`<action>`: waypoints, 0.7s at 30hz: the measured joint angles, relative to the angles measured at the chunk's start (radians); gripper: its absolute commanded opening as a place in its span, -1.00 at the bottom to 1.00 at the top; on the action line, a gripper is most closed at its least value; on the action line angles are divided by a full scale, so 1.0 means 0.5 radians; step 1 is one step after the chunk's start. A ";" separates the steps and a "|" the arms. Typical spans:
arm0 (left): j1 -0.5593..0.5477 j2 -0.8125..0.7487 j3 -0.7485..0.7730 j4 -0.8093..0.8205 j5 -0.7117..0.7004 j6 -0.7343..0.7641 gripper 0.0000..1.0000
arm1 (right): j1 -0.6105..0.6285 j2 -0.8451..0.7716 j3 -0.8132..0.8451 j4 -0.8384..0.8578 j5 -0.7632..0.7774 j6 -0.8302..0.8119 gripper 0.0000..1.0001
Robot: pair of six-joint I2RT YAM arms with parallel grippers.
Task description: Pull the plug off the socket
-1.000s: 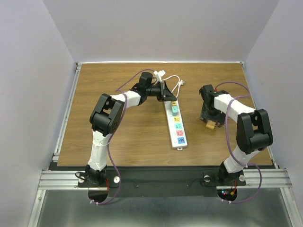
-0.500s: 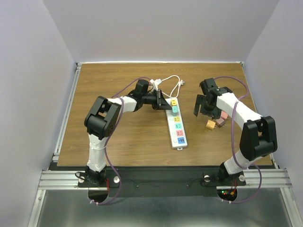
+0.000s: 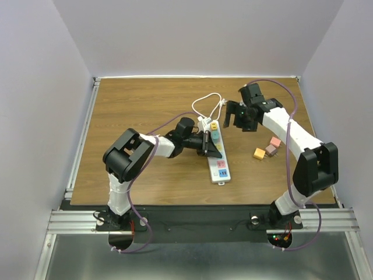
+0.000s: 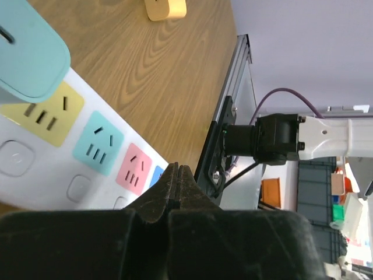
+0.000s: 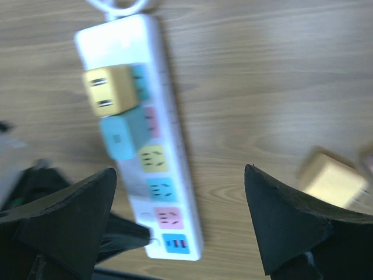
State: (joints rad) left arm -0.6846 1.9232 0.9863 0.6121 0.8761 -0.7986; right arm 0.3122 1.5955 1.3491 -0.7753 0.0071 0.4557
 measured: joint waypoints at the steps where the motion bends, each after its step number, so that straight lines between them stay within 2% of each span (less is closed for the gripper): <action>1: -0.018 0.017 -0.022 0.050 -0.014 -0.032 -1.00 | 0.031 0.031 0.034 0.021 -0.033 -0.008 0.90; 11: -0.011 0.166 -0.433 0.735 -0.212 -0.500 -1.00 | 0.114 0.172 0.050 0.096 -0.322 -0.077 0.87; 21: -0.046 0.254 -0.452 1.100 -0.338 -0.779 -1.00 | 0.211 0.278 0.050 0.107 -0.435 -0.136 0.86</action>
State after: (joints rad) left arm -0.7074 2.0502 0.7605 1.1622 0.7071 -1.1881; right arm 0.4179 1.7344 1.3739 -0.7219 -0.2104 0.3878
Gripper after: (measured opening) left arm 0.019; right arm 0.932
